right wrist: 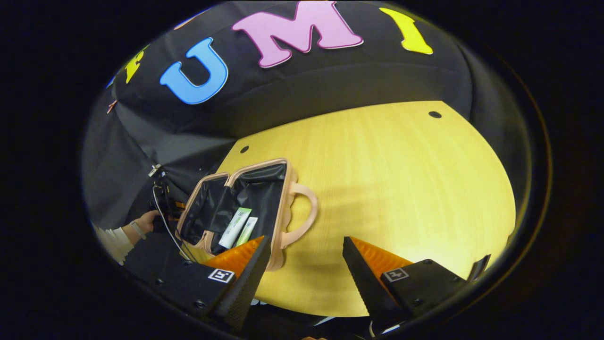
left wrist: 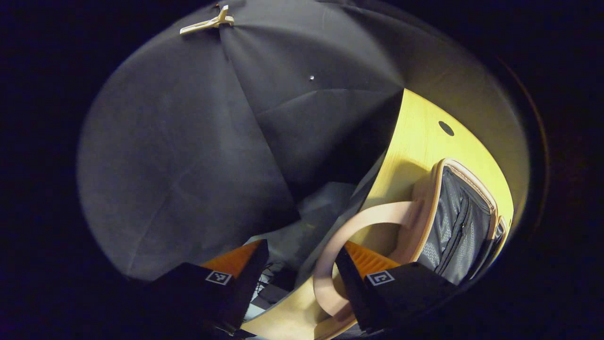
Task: First open the suitcase, pack the skin care products into it, and then close the suitcase.
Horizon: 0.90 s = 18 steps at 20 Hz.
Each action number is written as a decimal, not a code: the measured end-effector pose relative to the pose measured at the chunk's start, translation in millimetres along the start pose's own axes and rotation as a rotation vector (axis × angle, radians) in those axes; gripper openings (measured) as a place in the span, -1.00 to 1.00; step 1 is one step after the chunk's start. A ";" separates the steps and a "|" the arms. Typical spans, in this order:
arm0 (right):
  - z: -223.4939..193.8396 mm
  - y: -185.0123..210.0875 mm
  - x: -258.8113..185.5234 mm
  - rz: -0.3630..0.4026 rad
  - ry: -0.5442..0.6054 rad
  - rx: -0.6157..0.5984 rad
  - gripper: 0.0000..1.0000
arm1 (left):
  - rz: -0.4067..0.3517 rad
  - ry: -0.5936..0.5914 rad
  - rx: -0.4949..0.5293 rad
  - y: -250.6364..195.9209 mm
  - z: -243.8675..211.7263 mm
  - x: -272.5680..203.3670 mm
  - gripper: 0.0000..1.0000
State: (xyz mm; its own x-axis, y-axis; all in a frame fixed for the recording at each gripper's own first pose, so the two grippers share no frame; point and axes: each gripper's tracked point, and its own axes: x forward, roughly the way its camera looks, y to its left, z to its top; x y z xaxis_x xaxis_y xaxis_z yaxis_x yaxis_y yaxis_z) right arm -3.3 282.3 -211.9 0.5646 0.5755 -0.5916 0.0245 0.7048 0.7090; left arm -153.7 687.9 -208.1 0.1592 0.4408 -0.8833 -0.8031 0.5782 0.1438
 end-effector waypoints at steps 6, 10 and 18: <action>8.8 -11.8 -26.8 -0.005 -0.063 0.002 0.94 | 0.060 0.018 0.183 -11.2 2.9 -6.3 -0.65; 9.9 -8.1 -36.7 0.011 -0.083 -0.034 0.94 | 0.042 -0.027 0.180 -16.7 13.0 -28.9 -0.75; 32.5 18.9 -45.8 0.090 -0.158 -0.146 0.95 | -0.066 -0.253 0.274 -44.4 60.5 -124.4 -0.87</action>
State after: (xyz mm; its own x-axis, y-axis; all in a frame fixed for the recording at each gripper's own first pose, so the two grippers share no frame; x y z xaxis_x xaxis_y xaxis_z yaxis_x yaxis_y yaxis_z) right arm -1.9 255.8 -158.9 0.6814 0.5750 -0.4529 -0.1450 0.7125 0.6866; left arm -103.1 648.9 -77.6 0.3699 0.5323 -0.7614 -0.6083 0.7583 0.2346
